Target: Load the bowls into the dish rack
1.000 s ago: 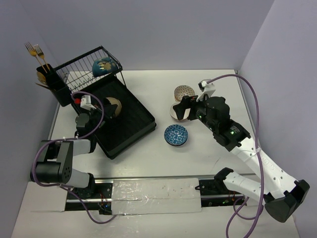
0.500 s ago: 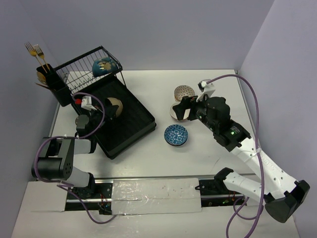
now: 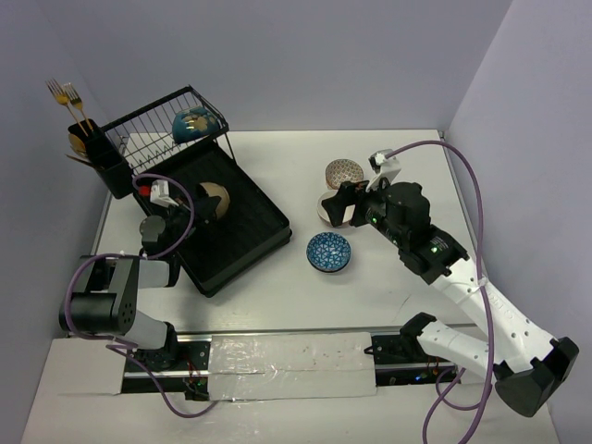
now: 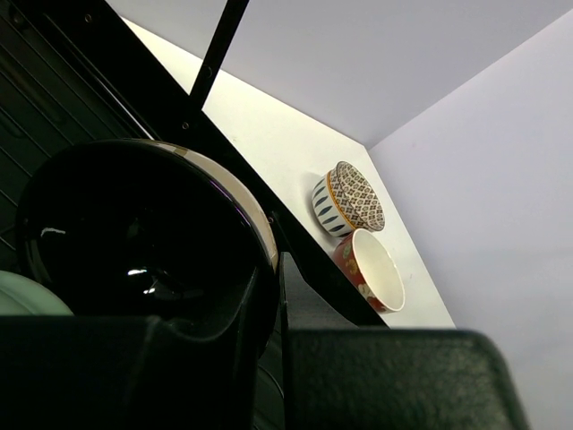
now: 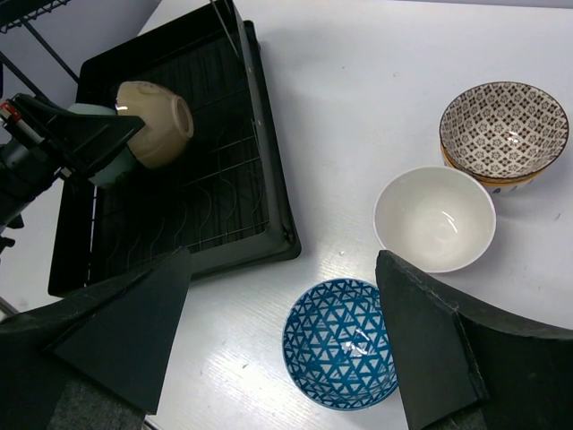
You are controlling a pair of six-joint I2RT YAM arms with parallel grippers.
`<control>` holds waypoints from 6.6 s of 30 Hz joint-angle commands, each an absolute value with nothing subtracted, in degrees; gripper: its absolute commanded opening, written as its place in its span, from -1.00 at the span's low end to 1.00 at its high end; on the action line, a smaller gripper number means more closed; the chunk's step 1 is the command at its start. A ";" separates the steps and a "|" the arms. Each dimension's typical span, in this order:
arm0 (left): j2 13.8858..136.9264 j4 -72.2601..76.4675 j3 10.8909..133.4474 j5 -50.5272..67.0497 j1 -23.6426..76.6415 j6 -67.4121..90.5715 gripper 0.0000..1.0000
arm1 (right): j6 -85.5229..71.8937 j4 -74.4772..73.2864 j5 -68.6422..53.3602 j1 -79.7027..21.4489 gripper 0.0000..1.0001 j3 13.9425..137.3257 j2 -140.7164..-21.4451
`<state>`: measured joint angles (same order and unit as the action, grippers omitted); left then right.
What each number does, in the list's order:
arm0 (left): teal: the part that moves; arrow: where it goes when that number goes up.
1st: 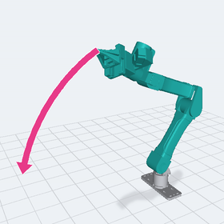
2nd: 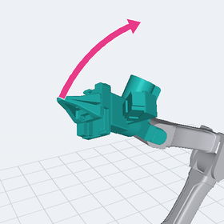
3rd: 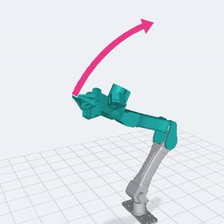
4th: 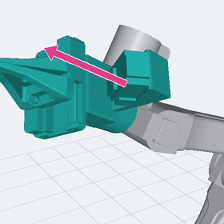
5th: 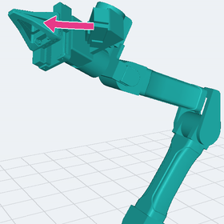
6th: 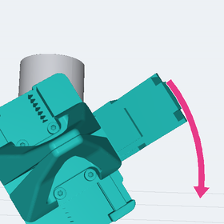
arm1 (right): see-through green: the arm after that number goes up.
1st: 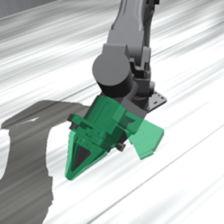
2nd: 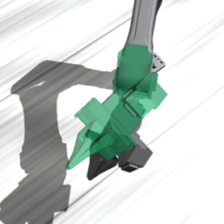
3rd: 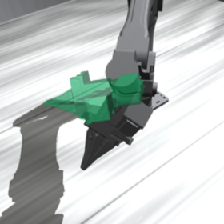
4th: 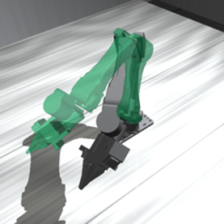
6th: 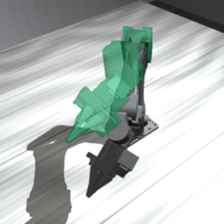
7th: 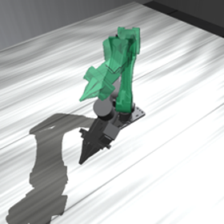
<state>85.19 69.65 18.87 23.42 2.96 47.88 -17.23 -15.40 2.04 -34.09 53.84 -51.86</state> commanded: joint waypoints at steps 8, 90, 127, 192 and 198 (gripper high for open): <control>83.24 67.33 15.91 17.67 1.14 49.40 -0.99 | -16.43 -11.95 0.88 -33.93 0.82 53.52 -49.92; 53.71 8.80 35.33 -7.47 12.04 30.06 0.52 | -18.01 -12.83 7.45 -33.93 0.81 53.61 -50.80; 49.57 -4.13 44.91 5.98 17.31 1.67 0.99 | -36.12 -32.25 12.74 -26.63 0.40 50.63 -69.87; 51.85 -5.27 45.87 14.15 29.35 -5.97 0.98 | -29.54 -37.61 12.75 -32.52 -1.00 56.25 -69.35; 54.40 -6.15 47.72 15.03 37.96 -11.15 0.99 | -26.81 -39.63 11.60 -32.52 -1.00 60.38 -66.98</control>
<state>53.58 -6.96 44.60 12.86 34.63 -6.48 -28.84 -39.77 11.90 -32.27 55.81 -70.06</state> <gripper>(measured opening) 0.991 0.086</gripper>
